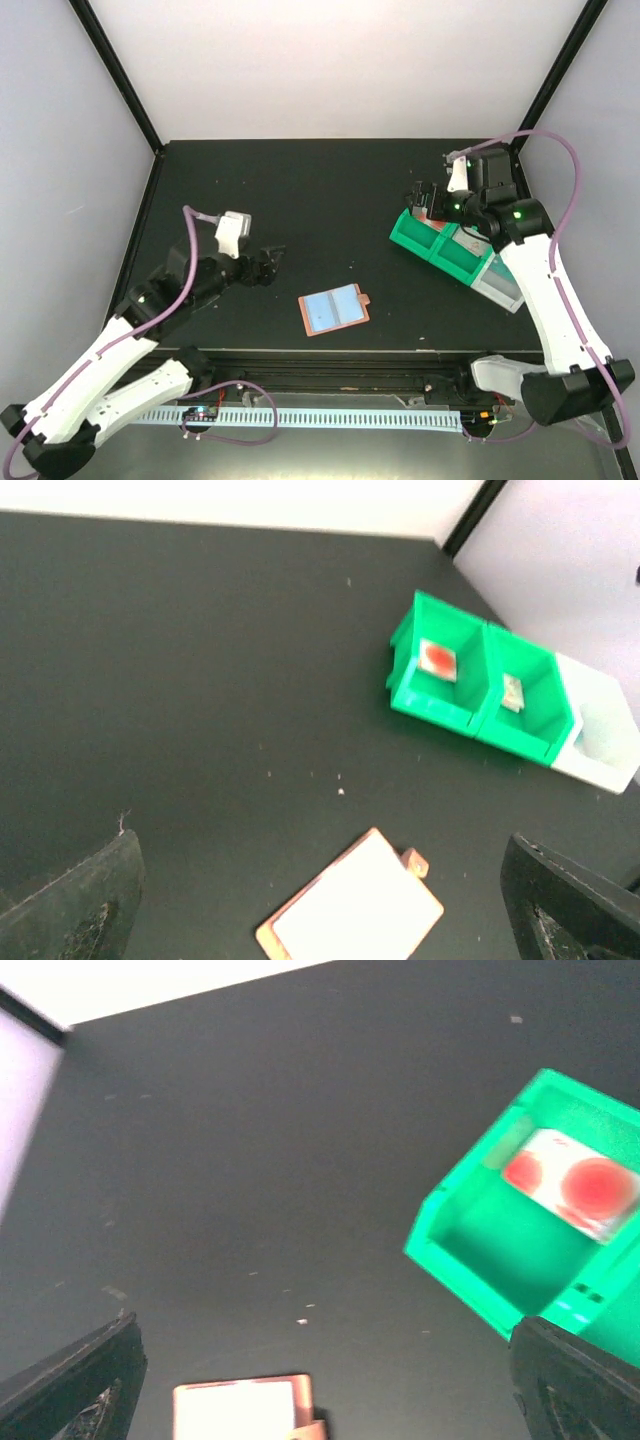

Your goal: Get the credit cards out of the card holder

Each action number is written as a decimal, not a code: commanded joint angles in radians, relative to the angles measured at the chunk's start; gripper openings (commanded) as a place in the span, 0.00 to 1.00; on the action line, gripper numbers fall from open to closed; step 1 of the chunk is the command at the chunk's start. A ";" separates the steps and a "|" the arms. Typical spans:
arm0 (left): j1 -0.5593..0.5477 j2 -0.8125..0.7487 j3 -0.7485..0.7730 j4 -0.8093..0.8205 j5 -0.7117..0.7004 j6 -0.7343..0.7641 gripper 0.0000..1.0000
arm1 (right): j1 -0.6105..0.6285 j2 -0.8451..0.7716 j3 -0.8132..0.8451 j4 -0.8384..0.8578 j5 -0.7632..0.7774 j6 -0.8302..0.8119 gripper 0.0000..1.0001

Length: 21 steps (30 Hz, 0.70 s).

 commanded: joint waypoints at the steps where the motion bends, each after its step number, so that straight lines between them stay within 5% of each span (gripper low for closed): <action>1: 0.006 -0.076 0.043 -0.027 -0.087 0.042 0.99 | 0.025 -0.103 -0.067 0.062 -0.176 -0.010 1.00; 7: 0.007 -0.137 0.003 -0.013 -0.065 -0.017 0.99 | 0.025 -0.286 -0.306 0.189 -0.340 0.047 1.00; 12: 0.006 -0.207 -0.117 0.086 -0.031 -0.046 0.99 | 0.025 -0.432 -0.487 0.282 -0.332 0.044 1.00; 21: 0.007 -0.274 -0.227 0.140 -0.048 -0.092 0.99 | 0.026 -0.537 -0.572 0.324 -0.361 0.031 1.00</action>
